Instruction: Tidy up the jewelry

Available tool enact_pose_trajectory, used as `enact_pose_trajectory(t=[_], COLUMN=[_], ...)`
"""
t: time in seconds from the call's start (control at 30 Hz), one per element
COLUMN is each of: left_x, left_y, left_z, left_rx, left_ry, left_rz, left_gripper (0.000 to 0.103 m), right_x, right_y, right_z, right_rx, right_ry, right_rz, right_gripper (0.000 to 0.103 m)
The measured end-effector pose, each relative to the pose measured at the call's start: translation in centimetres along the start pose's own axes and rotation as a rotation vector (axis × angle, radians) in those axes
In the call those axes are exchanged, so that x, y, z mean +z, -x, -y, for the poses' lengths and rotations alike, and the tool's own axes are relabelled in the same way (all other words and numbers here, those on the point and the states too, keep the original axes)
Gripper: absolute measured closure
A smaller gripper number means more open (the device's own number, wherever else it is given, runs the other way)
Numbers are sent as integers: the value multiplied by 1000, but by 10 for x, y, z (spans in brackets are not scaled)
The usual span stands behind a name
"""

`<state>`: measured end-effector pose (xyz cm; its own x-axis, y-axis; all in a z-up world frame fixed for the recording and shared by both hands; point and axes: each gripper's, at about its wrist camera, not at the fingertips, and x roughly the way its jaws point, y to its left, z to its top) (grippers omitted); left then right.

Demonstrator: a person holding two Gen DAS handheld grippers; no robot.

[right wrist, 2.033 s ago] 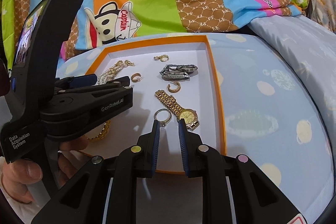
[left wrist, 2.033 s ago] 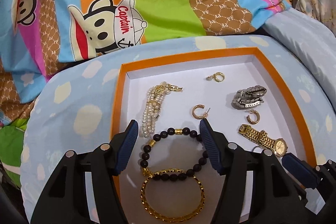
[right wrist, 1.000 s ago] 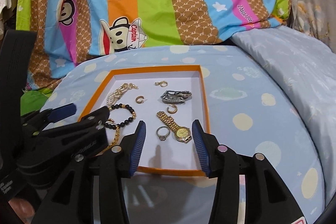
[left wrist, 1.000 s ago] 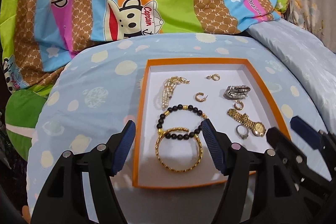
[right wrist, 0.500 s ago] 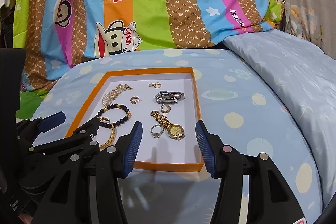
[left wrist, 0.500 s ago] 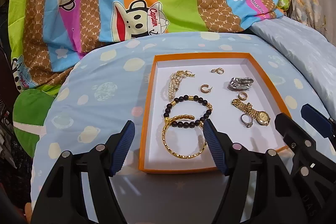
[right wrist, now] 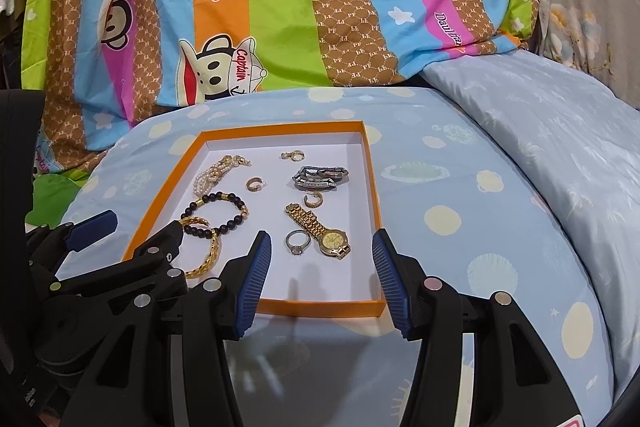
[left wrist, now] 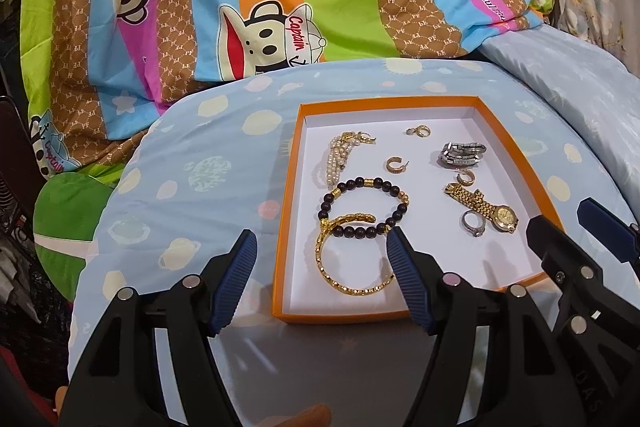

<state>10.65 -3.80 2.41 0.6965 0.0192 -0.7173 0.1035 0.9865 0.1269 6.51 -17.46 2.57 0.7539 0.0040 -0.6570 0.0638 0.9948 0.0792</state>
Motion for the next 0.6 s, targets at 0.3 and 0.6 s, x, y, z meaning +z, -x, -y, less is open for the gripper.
enact_pose_trajectory(t=[0.3, 0.6], left_x=[-2, -2], left_y=[1, 3], left_z=[3, 2], left_rx=[19, 30], left_ry=[-18, -17], left_rz=[8, 16], left_gripper=[38, 38], right_x=[-1, -2], right_y=[1, 0], right_z=[-1, -2], right_rx=[-9, -8], right_ry=[6, 5], right_rz=[-6, -7], right_gripper=[50, 50])
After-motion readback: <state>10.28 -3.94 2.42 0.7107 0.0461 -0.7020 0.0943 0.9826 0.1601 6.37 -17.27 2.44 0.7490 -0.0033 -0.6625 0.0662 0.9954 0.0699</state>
